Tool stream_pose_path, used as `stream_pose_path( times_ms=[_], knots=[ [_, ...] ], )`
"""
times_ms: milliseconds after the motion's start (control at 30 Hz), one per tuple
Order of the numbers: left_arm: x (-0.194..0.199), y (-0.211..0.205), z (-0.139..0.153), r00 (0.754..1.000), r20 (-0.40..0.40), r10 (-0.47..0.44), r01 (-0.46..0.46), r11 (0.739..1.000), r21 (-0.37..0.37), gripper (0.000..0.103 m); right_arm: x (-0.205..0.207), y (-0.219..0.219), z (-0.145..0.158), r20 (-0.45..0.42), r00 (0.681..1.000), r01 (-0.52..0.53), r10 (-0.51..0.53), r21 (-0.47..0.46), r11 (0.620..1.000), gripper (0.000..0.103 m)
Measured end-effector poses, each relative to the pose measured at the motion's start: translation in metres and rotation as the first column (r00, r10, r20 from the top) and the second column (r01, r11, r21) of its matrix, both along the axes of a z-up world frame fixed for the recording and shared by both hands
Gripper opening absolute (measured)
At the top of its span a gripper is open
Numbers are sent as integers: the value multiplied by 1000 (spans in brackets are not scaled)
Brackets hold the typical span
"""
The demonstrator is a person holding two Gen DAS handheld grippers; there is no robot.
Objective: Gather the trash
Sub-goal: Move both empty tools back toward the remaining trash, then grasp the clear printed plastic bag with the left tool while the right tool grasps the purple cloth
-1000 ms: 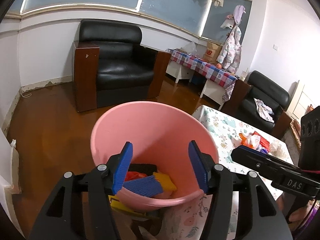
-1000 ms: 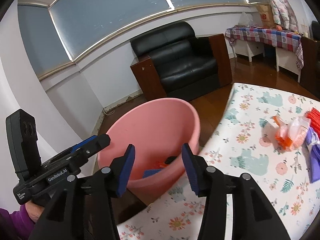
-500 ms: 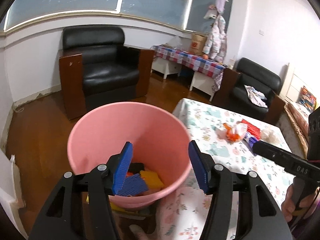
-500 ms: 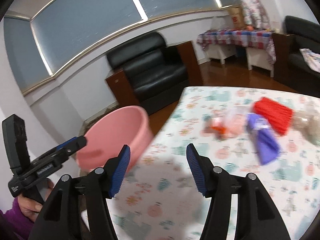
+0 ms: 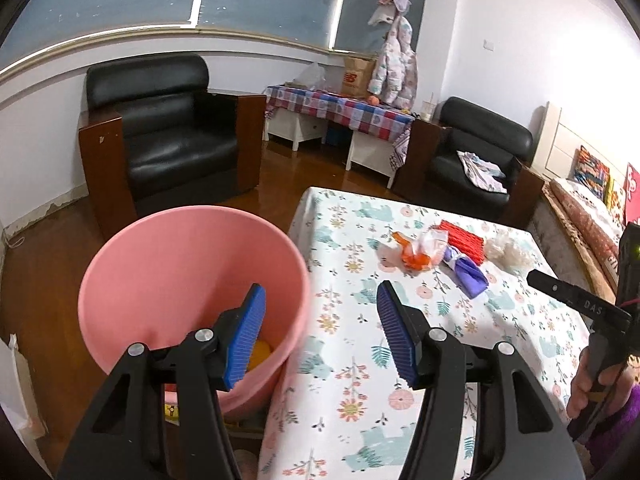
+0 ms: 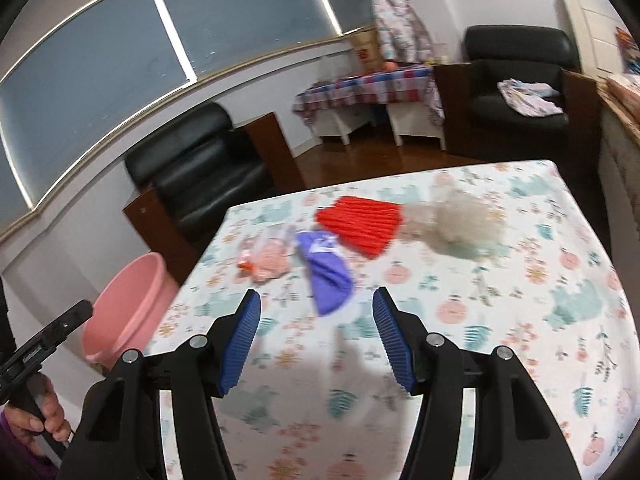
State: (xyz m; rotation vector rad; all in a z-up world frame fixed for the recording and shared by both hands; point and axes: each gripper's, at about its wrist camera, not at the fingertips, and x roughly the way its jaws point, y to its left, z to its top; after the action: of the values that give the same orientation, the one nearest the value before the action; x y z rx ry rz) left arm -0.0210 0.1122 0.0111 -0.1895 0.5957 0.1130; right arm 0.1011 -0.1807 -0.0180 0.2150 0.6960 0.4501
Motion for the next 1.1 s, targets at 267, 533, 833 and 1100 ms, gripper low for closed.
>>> stream_pose_path(
  times_ms=[267, 533, 833, 1100],
  knots=[
    [8, -15, -3, 1000, -13, -28, 28, 999, 24, 58, 8, -27, -8, -34, 998, 61, -60, 40, 997, 58],
    [22, -33, -3, 998, -14, -57, 58, 997, 53, 58, 19, -9, -7, -42, 999, 22, -23, -4, 1000, 58],
    [44, -45, 12, 996, 17, -88, 86, 992, 88, 58, 54, 47, -18, -92, 995, -51, 37, -149, 988, 58],
    [84, -58, 8, 991, -12, -132, 133, 990, 57, 58, 79, 72, -37, -121, 993, -37, 12, -210, 977, 56]
  ],
)
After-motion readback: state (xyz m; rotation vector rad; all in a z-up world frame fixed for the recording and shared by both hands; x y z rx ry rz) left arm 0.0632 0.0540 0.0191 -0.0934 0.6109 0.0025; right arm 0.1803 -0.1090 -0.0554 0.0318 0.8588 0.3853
